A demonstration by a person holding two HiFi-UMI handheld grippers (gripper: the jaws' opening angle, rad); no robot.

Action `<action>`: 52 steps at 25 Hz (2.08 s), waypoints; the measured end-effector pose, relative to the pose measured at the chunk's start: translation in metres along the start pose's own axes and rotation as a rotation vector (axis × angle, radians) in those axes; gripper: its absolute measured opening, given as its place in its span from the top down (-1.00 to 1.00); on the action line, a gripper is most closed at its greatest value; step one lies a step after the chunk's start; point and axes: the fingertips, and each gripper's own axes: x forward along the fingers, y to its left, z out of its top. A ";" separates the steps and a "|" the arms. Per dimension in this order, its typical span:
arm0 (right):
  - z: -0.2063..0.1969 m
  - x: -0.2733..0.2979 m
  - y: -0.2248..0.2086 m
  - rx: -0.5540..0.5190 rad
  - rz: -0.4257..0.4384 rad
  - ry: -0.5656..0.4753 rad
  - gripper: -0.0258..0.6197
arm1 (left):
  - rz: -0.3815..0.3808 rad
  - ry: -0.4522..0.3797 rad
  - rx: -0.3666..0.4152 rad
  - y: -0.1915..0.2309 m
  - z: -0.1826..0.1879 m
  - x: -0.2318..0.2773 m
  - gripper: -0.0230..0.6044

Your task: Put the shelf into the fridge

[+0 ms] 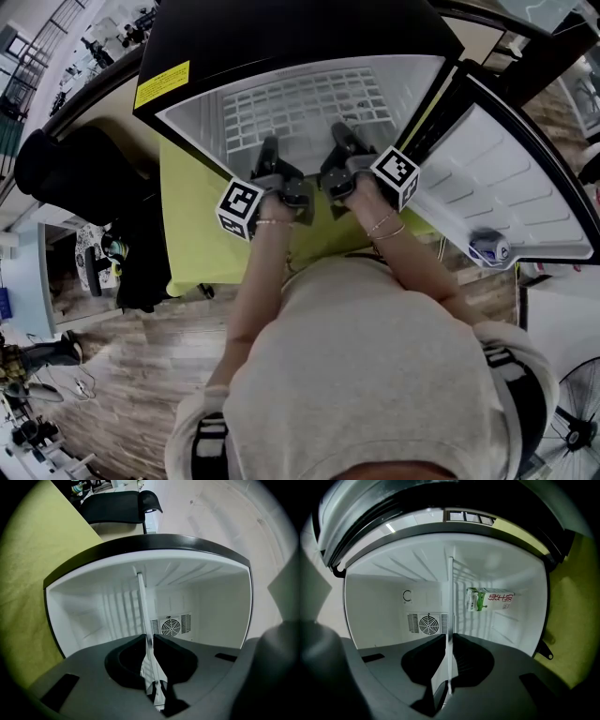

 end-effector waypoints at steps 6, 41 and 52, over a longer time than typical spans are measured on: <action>-0.007 -0.011 0.011 -0.050 0.032 0.012 0.73 | 0.001 -0.018 0.057 -0.004 0.004 -0.017 0.77; -0.060 -0.067 0.121 -0.858 0.315 0.256 0.89 | -0.388 0.235 0.786 -0.127 -0.039 -0.073 0.89; -0.089 -0.081 0.142 -1.274 0.381 0.307 0.89 | -0.364 0.357 1.147 -0.137 -0.058 -0.082 0.89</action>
